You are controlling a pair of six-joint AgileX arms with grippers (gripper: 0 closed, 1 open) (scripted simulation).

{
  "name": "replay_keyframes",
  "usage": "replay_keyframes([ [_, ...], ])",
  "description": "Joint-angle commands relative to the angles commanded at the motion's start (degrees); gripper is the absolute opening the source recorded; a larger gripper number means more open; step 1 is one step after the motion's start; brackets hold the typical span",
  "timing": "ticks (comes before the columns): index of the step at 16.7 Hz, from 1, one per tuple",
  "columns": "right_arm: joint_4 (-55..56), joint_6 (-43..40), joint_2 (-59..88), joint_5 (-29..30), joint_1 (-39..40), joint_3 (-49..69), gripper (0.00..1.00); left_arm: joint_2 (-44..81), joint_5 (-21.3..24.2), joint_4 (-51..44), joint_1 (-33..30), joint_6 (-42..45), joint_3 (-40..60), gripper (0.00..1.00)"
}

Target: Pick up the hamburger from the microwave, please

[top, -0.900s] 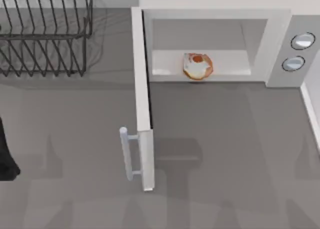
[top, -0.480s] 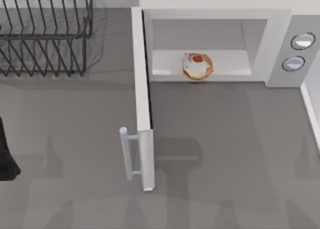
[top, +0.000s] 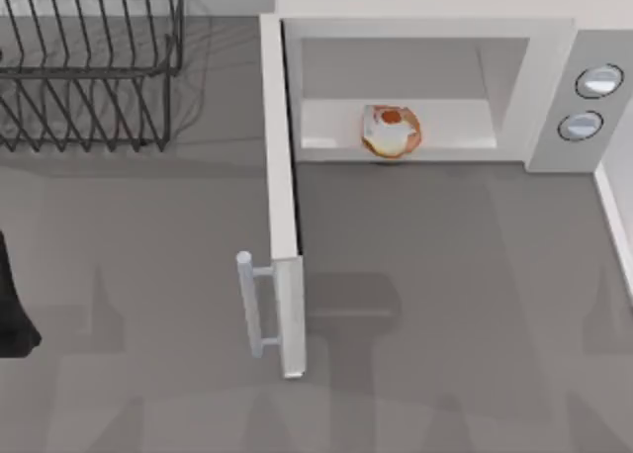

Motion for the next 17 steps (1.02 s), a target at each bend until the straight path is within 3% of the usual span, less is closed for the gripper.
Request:
replay_keyframes([
  [11, 0.55, 0.16, 1.65, 0.39, 0.4, 0.75, 1.0, 0.0, 0.0, 0.0, 0.0, 0.0, 0.0, 1.0],
  [17, 7.82, 1.81, 20.12, 4.44, 5.43, 9.24, 1.0, 0.0, 0.0, 0.0, 0.0, 0.0, 0.0, 1.0],
])
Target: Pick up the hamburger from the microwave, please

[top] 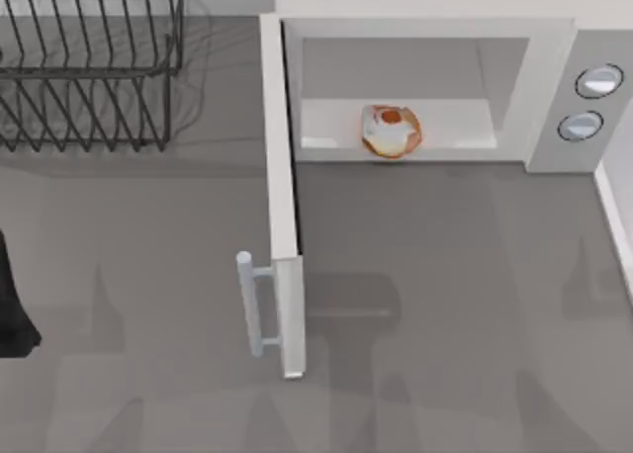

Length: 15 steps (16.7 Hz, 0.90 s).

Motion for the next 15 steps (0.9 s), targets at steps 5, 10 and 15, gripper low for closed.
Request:
replay_keyframes([
  [5, 11.06, 2.65, 26.92, 6.25, 7.7, 13.01, 1.0, 0.0, 0.0, 0.0, 0.0, 0.0, 0.0, 1.0],
  [10, 22.95, 6.09, 58.62, 14.2, 16.16, 28.43, 1.0, 0.0, 0.0, 0.0, 0.0, 0.0, 0.0, 1.0],
  [15, 33.12, 9.66, 89.79, 22.44, 23.55, 43.21, 1.0, 0.0, 0.0, 0.0, 0.0, 0.0, 0.0, 1.0],
])
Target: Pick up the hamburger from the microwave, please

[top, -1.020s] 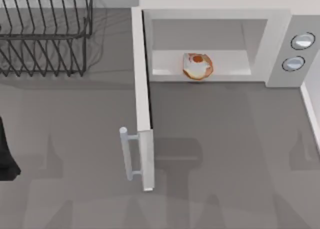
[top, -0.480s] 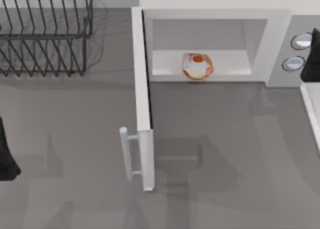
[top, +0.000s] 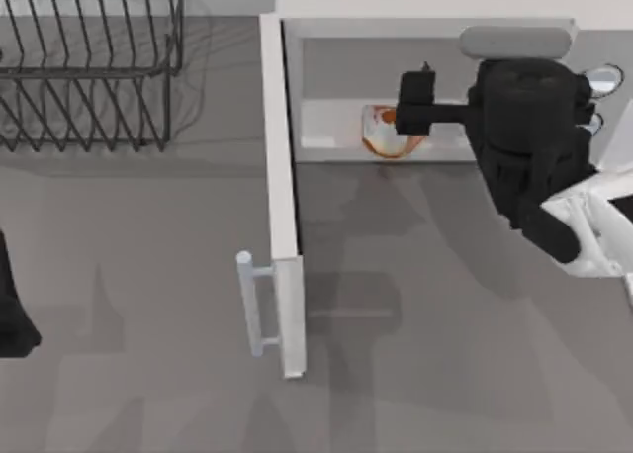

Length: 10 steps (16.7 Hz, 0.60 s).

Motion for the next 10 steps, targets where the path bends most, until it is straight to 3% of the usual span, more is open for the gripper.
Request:
replay_keyframes([
  [5, 7.08, 2.78, 24.11, 6.34, 5.2, 10.94, 1.0, 0.0, 0.0, 0.0, 0.0, 0.0, 0.0, 1.0],
  [10, 10.27, 4.0, 34.49, 9.02, 7.55, 15.7, 1.0, 0.0, 0.0, 0.0, 0.0, 0.0, 0.0, 1.0],
])
